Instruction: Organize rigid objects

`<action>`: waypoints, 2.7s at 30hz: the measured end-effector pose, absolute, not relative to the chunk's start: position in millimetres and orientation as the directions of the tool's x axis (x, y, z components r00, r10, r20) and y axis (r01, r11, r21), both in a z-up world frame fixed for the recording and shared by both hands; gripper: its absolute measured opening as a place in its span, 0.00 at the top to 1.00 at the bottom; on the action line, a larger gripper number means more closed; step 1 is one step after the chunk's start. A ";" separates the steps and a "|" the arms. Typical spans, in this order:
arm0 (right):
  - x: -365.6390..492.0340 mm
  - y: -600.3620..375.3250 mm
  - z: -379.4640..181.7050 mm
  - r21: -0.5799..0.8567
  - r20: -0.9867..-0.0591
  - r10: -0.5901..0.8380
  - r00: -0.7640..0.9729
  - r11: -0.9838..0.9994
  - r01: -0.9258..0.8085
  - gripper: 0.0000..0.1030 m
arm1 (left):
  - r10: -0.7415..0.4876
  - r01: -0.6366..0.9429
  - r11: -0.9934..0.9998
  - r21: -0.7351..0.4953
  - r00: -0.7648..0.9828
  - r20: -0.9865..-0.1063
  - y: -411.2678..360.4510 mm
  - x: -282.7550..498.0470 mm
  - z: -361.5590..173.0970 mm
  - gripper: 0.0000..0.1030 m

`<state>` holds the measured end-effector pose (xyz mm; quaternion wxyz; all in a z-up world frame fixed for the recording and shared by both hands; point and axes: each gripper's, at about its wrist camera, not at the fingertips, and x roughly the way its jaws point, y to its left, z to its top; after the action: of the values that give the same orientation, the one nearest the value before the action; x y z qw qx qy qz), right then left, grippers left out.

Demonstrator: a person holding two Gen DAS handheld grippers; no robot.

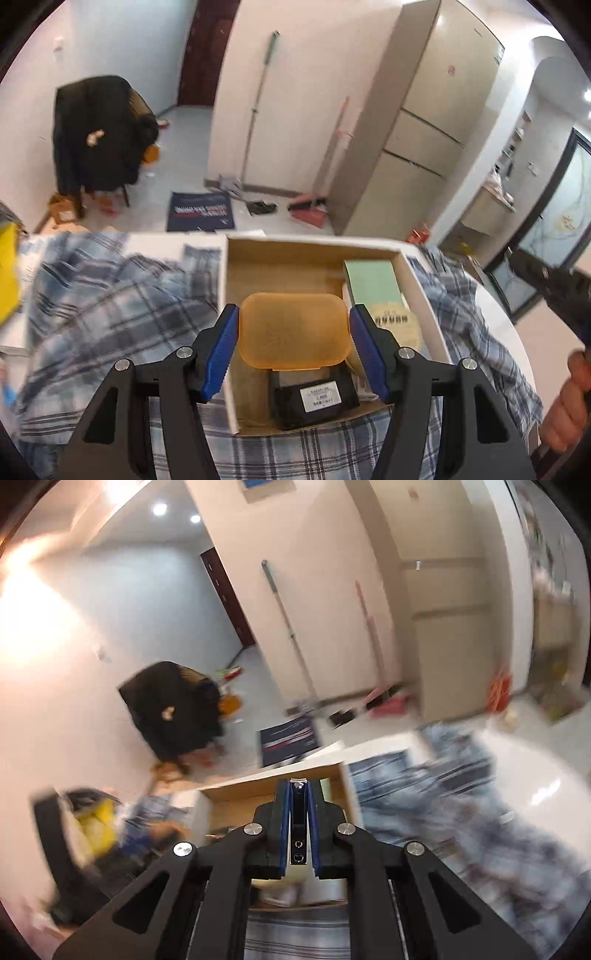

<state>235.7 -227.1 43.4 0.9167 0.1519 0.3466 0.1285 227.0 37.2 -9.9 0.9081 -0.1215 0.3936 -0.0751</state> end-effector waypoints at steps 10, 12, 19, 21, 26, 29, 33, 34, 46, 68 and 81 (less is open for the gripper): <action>264.5 -221.7 -37.6 0.329 -0.753 0.317 0.576 0.940 -0.087 0.92 | -0.217 0.014 0.964 -0.266 0.621 -0.753 33.1 235.0 -44.8 0.39; 266.8 -223.4 -45.5 0.334 -0.768 0.316 0.556 0.940 -0.074 0.92 | -0.237 0.013 0.957 -0.290 0.610 -0.756 35.2 236.4 -47.8 0.39; 264.3 -224.9 -44.2 0.331 -0.765 0.315 0.562 0.941 -0.077 0.92 | -0.230 0.012 0.960 -0.279 0.603 -0.764 33.2 238.5 -50.1 0.38; 266.9 -223.6 -44.4 0.330 -0.765 0.321 0.558 0.940 -0.088 0.92 | -0.229 0.011 0.960 -0.281 0.610 -0.759 33.4 238.1 -49.0 0.36; 268.8 -222.2 -48.4 0.339 -0.774 0.333 0.539 0.936 -0.092 0.92 | -0.183 0.004 0.961 -0.276 0.757 -0.627 41.3 219.9 -24.1 0.14; 270.3 -223.1 -51.1 0.335 -0.783 0.329 0.527 0.938 -0.088 0.92 | -0.170 0.005 0.959 -0.282 0.808 -0.564 45.4 211.1 -14.3 0.13; 272.4 -219.4 -57.7 0.308 -0.807 0.310 0.503 0.947 -0.090 0.92 | -0.125 -0.026 0.956 -0.292 0.866 -0.485 51.8 199.7 -7.4 0.13; 273.1 -218.5 -60.0 0.305 -0.811 0.308 0.498 0.948 -0.090 0.92 | -0.108 -0.033 0.959 -0.283 0.876 -0.469 51.8 197.4 -5.9 0.13; 272.2 -219.5 -58.3 0.292 -0.814 0.295 0.500 0.952 -0.088 0.89 | -0.021 -0.038 0.988 -0.152 0.930 -0.366 37.2 178.9 13.2 0.11; 74.1 -254.1 143.1 0.214 -0.408 0.316 0.857 0.945 -0.246 0.76 | 0.039 -0.039 0.999 -0.008 0.999 0.026 12.1 -37.9 156.7 0.00; -14.3 -260.9 131.3 0.144 -0.250 0.257 0.933 0.963 -0.227 0.19 | -0.044 0.053 0.994 -0.091 0.994 0.099 12.1 -111.7 134.0 0.00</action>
<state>-14.3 -260.9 131.3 0.9816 0.0566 0.1345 0.1234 -111.7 12.1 134.0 0.9974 -0.0468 -0.0486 -0.0243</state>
